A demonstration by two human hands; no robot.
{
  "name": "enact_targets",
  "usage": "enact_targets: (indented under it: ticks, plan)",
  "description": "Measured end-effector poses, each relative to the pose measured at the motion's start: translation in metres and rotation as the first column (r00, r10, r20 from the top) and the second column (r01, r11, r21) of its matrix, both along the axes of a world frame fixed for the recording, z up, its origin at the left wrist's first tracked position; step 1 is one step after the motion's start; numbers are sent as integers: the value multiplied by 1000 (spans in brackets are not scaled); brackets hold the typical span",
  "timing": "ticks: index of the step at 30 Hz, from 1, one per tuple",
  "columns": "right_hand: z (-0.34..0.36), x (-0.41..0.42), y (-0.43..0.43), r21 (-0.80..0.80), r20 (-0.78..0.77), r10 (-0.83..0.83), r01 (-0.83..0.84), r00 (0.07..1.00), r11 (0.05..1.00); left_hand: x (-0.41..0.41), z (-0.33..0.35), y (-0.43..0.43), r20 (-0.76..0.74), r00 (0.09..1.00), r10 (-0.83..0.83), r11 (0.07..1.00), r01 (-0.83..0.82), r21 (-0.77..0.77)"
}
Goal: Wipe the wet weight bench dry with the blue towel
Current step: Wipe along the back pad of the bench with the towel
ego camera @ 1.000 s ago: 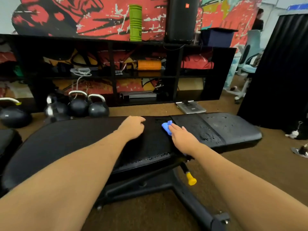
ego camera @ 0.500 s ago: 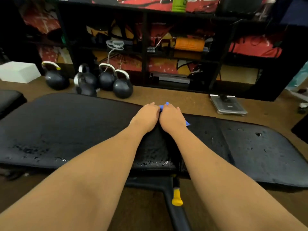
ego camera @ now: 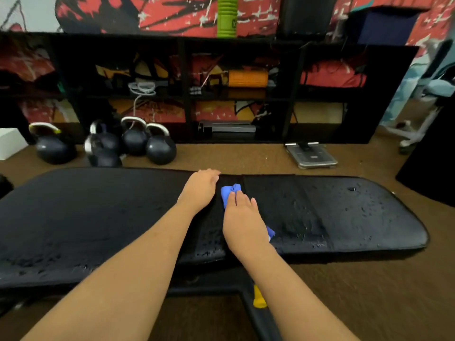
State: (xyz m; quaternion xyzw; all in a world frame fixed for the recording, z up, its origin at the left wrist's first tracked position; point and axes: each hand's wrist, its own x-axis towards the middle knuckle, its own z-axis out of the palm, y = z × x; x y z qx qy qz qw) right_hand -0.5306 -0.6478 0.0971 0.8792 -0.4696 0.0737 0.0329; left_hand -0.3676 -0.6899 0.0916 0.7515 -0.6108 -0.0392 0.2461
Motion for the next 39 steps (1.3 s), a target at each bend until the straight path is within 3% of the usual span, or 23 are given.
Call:
enact_targets:
  ticks: [5,8,10,12,16,19,25,31,35,39]
  plan:
    - [18,44,-77,96,-37,-29,32,999,995,-1,-5,-5,-37,997,-65,994,61,-88]
    - [14,39,-63,114,8,-20,19,1000,993,0,-6,-6,-29,997,-65,995,62,-77]
    - [4,21,-28,38,49,-3,1,999,999,-1,-4,-2,-28,998,-62,996,60,-63]
    - [0,0,13,-19,77,18,-17,997,1000,-2,-2,0,-18,998,-57,998,57,-24]
    - [-1,-37,58,62,-38,126,-123,991,990,-19,6,1,85,996,-21,987,7,163]
    - [10,-53,55,-27,-87,24,-27,996,999,-41,5,6,149,989,-21,970,-16,242]
    - [7,-49,28,45,21,-28,27,999,999,-51,-7,12,190,980,-52,972,6,236]
    - [34,-6,-54,233,11,-80,75,997,970,-52,-11,9,208,977,-39,971,-12,238]
    - [32,-6,-60,194,39,-59,51,997,980,-52,-11,8,196,980,-40,977,-3,214]
    - [9,-37,-10,84,106,-29,20,994,996,-52,-8,10,193,980,-44,974,-2,229]
